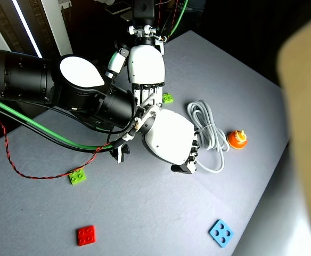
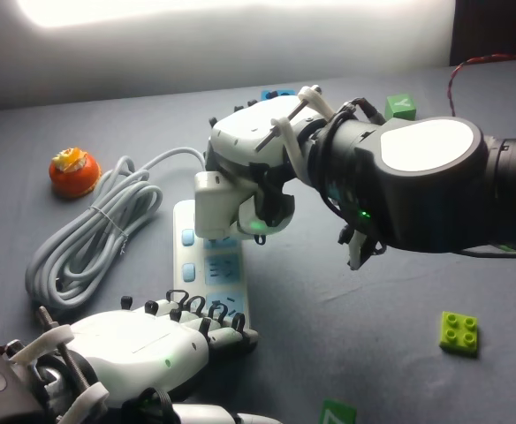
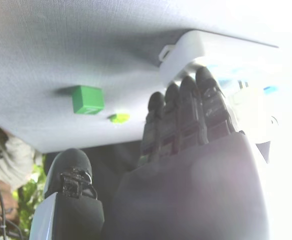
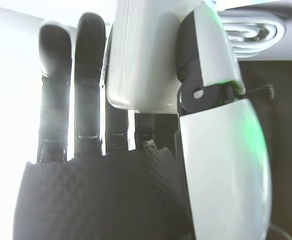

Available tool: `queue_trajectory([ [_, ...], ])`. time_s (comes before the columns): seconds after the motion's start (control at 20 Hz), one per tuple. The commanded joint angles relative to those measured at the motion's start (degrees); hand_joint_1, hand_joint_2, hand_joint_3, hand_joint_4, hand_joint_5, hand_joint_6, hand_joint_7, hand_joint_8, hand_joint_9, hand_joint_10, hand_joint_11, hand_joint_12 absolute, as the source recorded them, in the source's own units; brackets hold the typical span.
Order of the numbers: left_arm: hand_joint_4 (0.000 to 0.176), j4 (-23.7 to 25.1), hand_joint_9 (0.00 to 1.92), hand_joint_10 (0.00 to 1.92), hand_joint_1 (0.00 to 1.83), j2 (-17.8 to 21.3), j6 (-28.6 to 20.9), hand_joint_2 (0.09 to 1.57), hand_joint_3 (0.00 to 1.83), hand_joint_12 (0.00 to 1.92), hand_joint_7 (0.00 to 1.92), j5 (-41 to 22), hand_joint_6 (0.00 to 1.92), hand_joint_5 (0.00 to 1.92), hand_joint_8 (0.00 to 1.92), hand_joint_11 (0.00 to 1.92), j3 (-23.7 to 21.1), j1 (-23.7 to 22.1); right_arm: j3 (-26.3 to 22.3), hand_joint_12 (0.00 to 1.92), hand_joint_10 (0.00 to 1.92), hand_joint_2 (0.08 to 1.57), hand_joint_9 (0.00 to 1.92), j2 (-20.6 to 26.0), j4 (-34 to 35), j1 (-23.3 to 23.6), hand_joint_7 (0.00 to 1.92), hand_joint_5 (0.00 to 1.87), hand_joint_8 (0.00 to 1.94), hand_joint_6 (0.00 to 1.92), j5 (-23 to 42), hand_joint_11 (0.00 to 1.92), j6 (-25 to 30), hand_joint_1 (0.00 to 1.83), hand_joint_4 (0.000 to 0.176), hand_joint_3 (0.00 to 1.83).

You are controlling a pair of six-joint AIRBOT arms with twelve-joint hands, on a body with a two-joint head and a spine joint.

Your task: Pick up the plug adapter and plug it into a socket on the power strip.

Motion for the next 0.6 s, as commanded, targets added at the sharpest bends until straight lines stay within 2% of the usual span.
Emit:
queue_trajectory([
  [0.0, 0.0, -1.5, 0.16, 0.0, 0.0, -0.3, -1.0, 1.19, 0.0, 0.38, 0.16, 1.1, 0.0, 0.16, 0.0, 0.0, -0.1, 0.5, -0.5, 1.6, 1.2, 1.16, 0.74, -0.6, -2.5, 0.3, 0.92, 0.87, 1.29, 0.97, 1.9, 0.61, 0.9, 1.23, 0.0, 0.0],
  [0.2, 0.0, -1.5, 0.13, 0.0, 0.0, -0.3, -1.0, 1.2, 0.0, 0.31, 0.15, 1.1, 0.0, 0.15, 0.0, 0.0, -0.1, 0.5, -0.6, 1.62, 1.19, 1.16, 0.75, -1.6, -5.0, 1.0, 0.92, 0.9, 1.29, 0.95, 2.8, 0.6, 1.1, 1.22, 0.0, 0.0],
  [0.35, 0.0, -1.5, 0.14, 0.0, 0.0, -0.3, -1.0, 1.2, 0.0, 0.36, 0.16, 1.1, 0.01, 0.15, 0.0, 0.0, -0.1, 0.6, -0.6, 1.61, 1.19, 1.16, 0.75, -2.0, -5.0, 1.2, 0.93, 0.87, 1.28, 0.99, 3.1, 0.62, 1.1, 1.23, 0.0, 0.0],
  [0.55, 0.0, -1.5, 0.13, 0.0, 0.0, -0.4, -1.1, 1.2, 0.0, 0.35, 0.16, 1.1, 0.0, 0.14, 0.0, 0.0, -0.2, 0.6, -0.5, 1.59, 1.17, 1.15, 0.76, -2.0, -5.0, 0.4, 0.94, 0.89, 1.27, 0.94, 2.4, 0.61, 1.1, 1.23, 0.0, 0.0],
])
